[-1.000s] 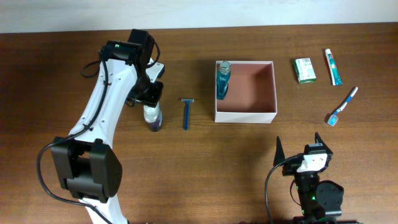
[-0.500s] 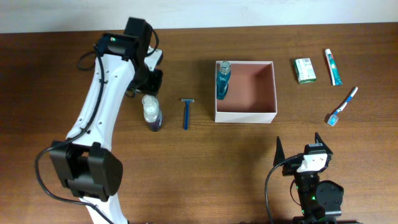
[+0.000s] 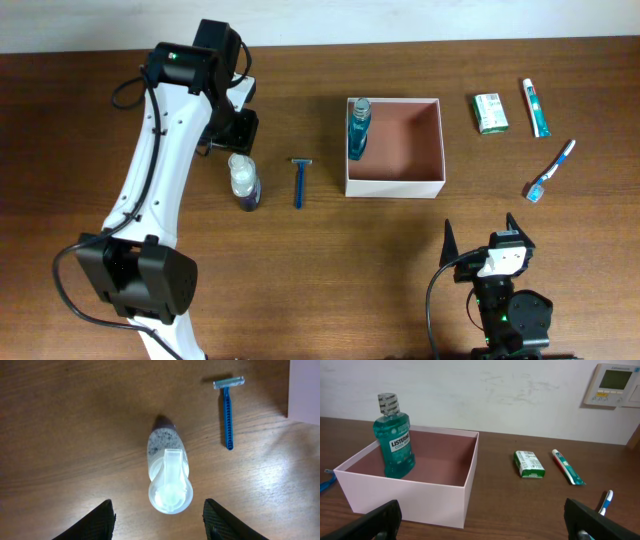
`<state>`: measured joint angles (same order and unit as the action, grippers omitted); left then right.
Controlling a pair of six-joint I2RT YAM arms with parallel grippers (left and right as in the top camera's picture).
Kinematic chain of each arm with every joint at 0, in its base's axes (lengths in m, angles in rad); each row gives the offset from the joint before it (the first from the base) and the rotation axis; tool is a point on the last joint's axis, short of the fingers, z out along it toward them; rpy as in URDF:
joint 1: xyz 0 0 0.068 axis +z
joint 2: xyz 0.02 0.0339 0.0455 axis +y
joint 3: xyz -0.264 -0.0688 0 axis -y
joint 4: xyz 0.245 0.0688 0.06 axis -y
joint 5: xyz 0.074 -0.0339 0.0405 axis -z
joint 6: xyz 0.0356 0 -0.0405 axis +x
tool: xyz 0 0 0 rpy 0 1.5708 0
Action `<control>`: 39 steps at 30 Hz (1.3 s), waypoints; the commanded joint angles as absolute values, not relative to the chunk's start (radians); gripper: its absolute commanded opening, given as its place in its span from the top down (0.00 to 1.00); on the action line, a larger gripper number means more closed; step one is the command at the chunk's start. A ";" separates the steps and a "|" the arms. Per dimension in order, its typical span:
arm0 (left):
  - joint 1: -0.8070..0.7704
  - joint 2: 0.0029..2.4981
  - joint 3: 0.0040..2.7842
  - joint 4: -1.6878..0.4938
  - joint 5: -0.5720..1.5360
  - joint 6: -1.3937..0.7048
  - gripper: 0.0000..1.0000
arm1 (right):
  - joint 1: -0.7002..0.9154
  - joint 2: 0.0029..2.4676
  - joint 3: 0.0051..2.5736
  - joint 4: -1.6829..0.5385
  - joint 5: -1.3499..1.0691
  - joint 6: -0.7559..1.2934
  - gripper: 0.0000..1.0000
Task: Pack container
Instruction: 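Lower the left gripper around the soap pump head and close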
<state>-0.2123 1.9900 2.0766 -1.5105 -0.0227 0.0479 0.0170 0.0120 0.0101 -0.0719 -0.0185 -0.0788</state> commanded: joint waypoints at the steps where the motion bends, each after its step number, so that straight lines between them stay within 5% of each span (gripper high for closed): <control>1: -0.216 2.001 2.025 -1.500 -0.021 0.038 0.41 | 0.026 0.006 0.006 -0.078 -0.014 -0.078 0.01; 39: -0.223 2.030 1.898 -1.453 0.002 0.057 0.41 | 0.026 0.006 0.006 -0.078 -0.014 -0.078 0.01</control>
<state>-0.2199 2.0087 1.9060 -1.4555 0.0109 0.0597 0.0170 0.0120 0.0101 -0.0719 -0.0185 -0.0788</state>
